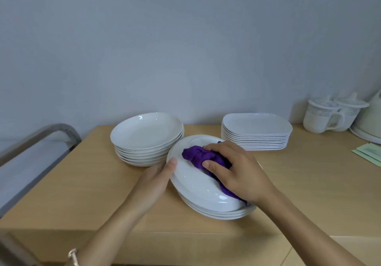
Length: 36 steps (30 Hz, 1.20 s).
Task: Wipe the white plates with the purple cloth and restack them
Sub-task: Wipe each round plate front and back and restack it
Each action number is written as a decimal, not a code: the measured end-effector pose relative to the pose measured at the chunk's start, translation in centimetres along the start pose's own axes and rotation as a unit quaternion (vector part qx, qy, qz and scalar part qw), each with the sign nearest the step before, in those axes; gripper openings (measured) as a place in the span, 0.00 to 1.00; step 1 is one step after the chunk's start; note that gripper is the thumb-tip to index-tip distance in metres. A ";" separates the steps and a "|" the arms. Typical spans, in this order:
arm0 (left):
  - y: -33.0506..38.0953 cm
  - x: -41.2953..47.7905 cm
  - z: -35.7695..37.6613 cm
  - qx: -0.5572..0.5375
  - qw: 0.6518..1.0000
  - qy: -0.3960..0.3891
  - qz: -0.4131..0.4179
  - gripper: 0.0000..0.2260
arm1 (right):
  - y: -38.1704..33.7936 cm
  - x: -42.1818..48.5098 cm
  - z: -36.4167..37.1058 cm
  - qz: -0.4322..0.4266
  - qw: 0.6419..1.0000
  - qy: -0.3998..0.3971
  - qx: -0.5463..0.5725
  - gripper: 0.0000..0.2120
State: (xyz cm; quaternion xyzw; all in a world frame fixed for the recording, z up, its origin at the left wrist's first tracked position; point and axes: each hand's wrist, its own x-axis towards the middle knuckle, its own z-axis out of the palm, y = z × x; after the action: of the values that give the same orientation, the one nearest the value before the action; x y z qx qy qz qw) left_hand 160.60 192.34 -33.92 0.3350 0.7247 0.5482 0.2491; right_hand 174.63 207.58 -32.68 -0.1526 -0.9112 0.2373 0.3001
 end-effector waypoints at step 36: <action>3.1 6.6 -5.7 0.592 0.716 0.168 0.330 0.13 | 1.5 0.3 0.8 0.170 0.981 -0.077 -0.045 0.10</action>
State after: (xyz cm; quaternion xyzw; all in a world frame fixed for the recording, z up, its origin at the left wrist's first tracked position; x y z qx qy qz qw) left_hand 152.82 194.27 -29.30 0.5338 0.7749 0.1017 -0.3229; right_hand 174.13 208.68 -33.93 -0.2999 -0.9021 0.2550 0.1768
